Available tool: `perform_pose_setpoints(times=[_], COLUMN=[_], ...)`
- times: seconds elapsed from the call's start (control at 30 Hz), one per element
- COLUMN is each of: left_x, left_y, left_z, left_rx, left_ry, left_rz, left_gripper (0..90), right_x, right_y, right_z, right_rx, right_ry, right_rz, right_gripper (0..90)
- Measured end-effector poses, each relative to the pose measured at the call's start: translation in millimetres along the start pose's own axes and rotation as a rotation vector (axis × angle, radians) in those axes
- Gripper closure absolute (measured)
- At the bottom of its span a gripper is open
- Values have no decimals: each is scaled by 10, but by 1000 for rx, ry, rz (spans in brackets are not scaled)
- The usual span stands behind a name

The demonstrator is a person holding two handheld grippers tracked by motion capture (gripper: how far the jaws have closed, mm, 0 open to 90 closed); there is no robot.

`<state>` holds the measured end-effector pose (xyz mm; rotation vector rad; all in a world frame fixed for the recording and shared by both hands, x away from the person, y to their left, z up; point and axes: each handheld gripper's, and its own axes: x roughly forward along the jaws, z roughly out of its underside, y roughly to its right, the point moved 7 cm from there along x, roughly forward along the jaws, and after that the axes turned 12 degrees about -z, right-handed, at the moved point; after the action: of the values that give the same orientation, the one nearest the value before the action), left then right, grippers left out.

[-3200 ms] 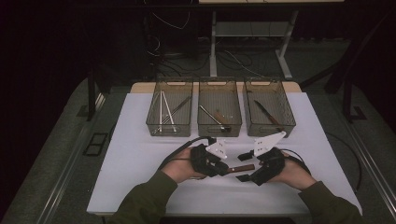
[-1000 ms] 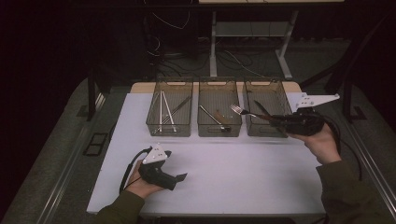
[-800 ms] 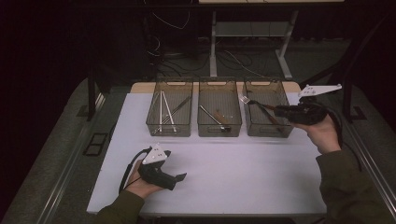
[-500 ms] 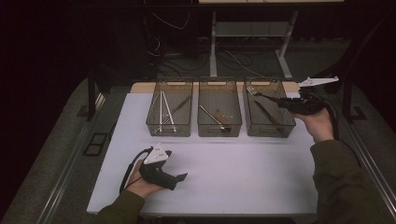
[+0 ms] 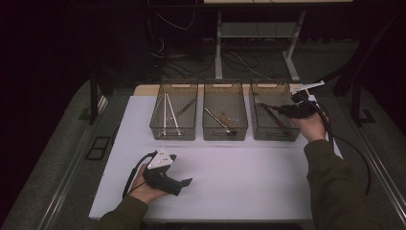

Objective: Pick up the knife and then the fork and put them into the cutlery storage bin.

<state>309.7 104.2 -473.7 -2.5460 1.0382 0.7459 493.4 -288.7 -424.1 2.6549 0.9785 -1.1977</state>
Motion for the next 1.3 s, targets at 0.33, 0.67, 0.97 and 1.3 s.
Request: perform_pose_setpoints(times=[0.33, 0.67, 0.97, 1.3], left_x=[8, 15, 18, 30], left_y=[21, 14, 16, -4], left_z=[10, 8, 8, 0], left_rx=[5, 7, 10, 4], left_ry=[-9, -10, -11, -8], left_rz=[12, 11, 13, 14], left_gripper=[0, 0, 0, 0], right_x=[170, 83, -50, -178], right_y=[17, -7, -204, -478], right_z=[58, 9, 92, 259], right_rx=[28, 11, -22, -65], right_ry=[-41, 17, 99, 141], right_rz=[12, 5, -83, -107], right_gripper=[750, 443, 307, 199])
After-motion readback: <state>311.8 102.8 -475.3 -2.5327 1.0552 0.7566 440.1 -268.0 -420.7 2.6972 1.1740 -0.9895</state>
